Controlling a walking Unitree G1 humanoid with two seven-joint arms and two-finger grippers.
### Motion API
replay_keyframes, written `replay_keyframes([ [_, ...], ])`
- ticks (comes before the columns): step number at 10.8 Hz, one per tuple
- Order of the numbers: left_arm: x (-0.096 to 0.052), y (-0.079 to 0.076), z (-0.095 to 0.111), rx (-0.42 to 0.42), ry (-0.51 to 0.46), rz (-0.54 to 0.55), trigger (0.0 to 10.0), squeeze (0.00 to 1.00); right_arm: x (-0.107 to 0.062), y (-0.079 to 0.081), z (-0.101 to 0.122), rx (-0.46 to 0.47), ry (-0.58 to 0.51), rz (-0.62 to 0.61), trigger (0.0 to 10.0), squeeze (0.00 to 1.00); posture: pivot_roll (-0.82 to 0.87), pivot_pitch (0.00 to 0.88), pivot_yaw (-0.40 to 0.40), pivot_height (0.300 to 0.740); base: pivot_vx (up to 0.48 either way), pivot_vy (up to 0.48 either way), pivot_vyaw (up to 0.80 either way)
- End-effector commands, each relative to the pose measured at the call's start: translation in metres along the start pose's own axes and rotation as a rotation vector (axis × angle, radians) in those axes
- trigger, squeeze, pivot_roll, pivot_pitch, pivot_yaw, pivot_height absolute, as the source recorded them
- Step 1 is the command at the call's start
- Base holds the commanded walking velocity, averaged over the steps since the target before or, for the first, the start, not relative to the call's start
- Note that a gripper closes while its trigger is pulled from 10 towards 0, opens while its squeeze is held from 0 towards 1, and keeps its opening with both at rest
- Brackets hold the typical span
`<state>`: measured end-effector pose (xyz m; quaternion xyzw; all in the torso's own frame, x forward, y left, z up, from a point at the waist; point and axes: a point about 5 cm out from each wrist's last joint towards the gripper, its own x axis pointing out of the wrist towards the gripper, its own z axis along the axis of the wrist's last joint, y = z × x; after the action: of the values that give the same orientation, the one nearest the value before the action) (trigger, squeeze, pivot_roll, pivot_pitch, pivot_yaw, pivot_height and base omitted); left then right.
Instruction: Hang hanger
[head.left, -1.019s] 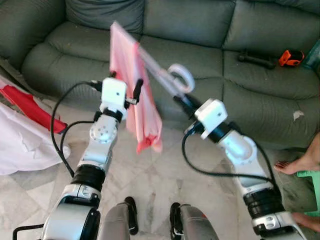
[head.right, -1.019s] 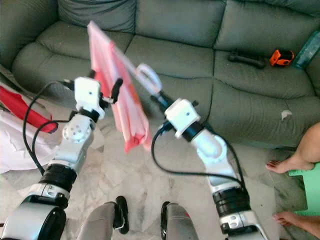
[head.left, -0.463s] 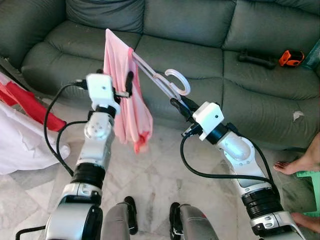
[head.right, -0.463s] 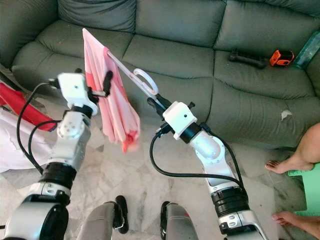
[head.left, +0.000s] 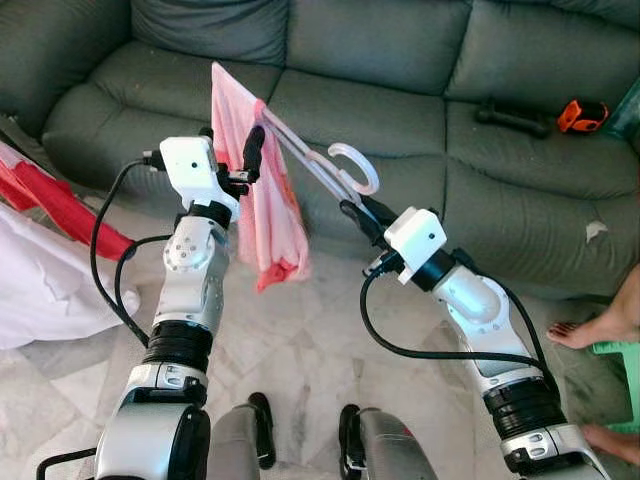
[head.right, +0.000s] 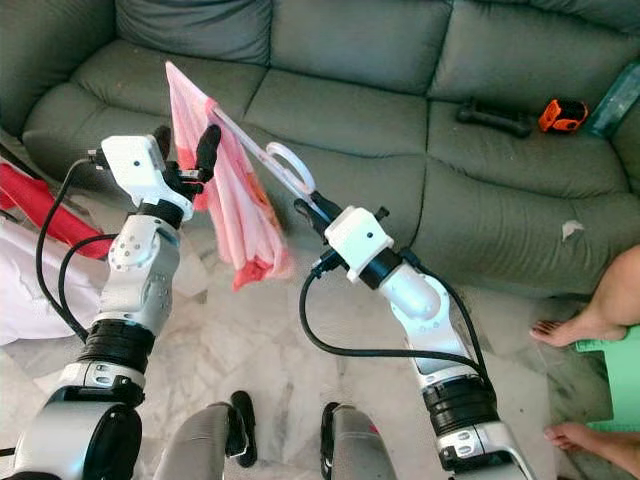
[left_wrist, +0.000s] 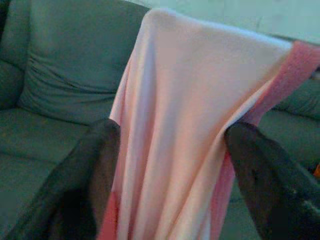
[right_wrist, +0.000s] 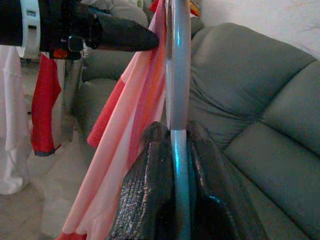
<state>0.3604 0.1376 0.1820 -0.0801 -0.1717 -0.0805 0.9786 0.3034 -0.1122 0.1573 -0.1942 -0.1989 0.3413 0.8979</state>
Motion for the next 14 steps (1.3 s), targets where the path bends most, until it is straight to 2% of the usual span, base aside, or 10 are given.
replay_keyframes([
  [1, 0.0, 0.002, 0.005, -0.006, -0.019, -0.007, 0.0, 0.0, -0.001, 0.002, 0.002, -0.01, -0.021, 0.015, 10.0, 0.0, -0.06, 0.222, -0.04, 0.74, 0.0, 0.0, 0.0],
  [7, 0.001, 0.002, 0.006, -0.094, -0.029, -0.017, 0.0, 0.0, -0.002, -0.003, -0.001, -0.027, -0.001, 0.006, 10.0, 0.0, -0.06, 0.219, -0.043, 0.74, 0.0, 0.0, 0.0],
  [8, -0.001, 0.001, 0.002, -0.102, 0.0, -0.04, 0.0, 0.0, -0.002, -0.003, -0.002, -0.028, 0.002, 0.005, 10.0, 0.0, -0.06, 0.22, -0.041, 0.74, 0.0, 0.0, 0.0],
  [9, -0.004, 0.006, -0.004, -0.087, 0.064, -0.045, 1.1, 0.0, -0.003, -0.004, -0.002, -0.033, 0.004, 0.0, 10.0, 0.0, -0.07, 0.222, -0.039, 0.74, 0.0, 0.0, 0.0],
  [10, -0.007, 0.01, -0.006, -0.082, 0.088, -0.048, 10.0, 0.0, -0.004, -0.005, -0.002, -0.036, 0.006, -0.007, 10.0, 0.0, -0.06, 0.224, -0.039, 0.74, 0.0, 0.0, 0.0],
  [11, -0.013, 0.011, -0.006, -0.072, 0.096, -0.084, 10.0, 1.0, -0.004, -0.007, -0.003, -0.038, 0.008, -0.013, 10.0, 0.0, -0.06, 0.226, -0.038, 0.74, 0.0, 0.0, 0.0],
  [14, -0.022, -0.004, -0.002, -0.129, 0.079, -0.193, 10.0, 1.0, -0.001, -0.007, -0.003, -0.042, 0.006, -0.015, 10.0, 0.0, -0.05, 0.228, -0.041, 0.74, 0.0, 0.0, 0.0],
])
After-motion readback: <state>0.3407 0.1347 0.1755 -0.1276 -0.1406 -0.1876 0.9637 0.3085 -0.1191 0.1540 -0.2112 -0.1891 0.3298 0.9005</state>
